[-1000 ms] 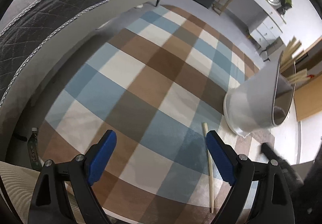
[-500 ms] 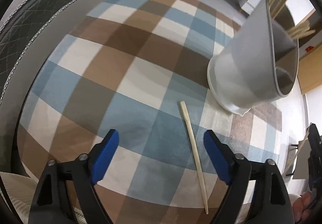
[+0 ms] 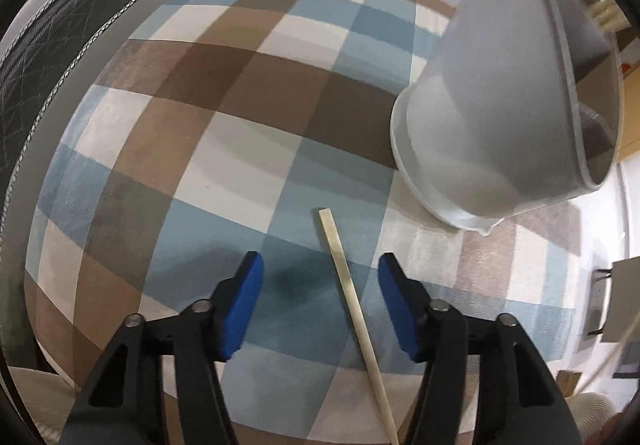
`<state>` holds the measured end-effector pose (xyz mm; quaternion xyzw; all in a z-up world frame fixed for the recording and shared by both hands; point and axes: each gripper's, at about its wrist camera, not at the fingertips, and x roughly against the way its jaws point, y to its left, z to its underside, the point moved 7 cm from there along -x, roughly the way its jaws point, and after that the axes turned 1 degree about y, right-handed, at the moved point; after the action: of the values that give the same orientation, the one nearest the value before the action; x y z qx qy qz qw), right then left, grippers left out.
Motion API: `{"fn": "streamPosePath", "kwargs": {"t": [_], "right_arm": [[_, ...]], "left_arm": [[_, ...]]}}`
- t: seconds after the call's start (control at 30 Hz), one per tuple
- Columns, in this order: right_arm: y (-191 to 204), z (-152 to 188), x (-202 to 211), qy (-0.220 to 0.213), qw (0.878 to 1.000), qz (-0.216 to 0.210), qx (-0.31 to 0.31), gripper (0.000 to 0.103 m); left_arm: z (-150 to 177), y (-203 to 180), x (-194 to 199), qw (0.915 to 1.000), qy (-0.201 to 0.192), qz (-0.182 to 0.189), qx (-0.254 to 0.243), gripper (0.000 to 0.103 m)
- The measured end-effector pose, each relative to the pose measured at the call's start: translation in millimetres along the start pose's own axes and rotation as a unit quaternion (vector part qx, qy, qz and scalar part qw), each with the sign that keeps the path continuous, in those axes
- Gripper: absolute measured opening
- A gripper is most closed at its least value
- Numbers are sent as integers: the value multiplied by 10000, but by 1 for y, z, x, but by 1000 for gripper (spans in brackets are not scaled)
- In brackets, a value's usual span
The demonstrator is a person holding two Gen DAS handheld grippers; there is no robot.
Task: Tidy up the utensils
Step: 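Lift the right tool's chopstick while the left tool grasps the last chopstick, then carry both held chopsticks up over the grey holder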
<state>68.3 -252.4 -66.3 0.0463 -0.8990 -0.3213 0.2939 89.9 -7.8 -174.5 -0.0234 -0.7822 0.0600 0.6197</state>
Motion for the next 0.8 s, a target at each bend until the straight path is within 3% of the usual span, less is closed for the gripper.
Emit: {"fn": "streamPosePath", "kwargs": {"t": [0.17, 0.23, 0.3, 0.5, 0.8], "right_arm": [[0, -4, 5, -81, 9999, -103, -46, 6], [-1, -3, 4, -71, 9999, -89, -43, 6], [-2, -3, 4, -51, 9999, -99, -68, 6], [0, -2, 5, -80, 9999, -75, 36, 6], [24, 8, 7, -163, 9973, -1, 717, 6]], "left_arm": [[-3, -2, -4, 9996, -12, -280, -40, 30], [-6, -3, -4, 9987, -67, -489, -101, 20], [-8, -5, -4, 9991, -77, -411, -51, 5], [-4, -4, 2, 9992, -237, -156, 275, 2], [8, -14, 68, 9907, -1343, 210, 97, 2]]}}
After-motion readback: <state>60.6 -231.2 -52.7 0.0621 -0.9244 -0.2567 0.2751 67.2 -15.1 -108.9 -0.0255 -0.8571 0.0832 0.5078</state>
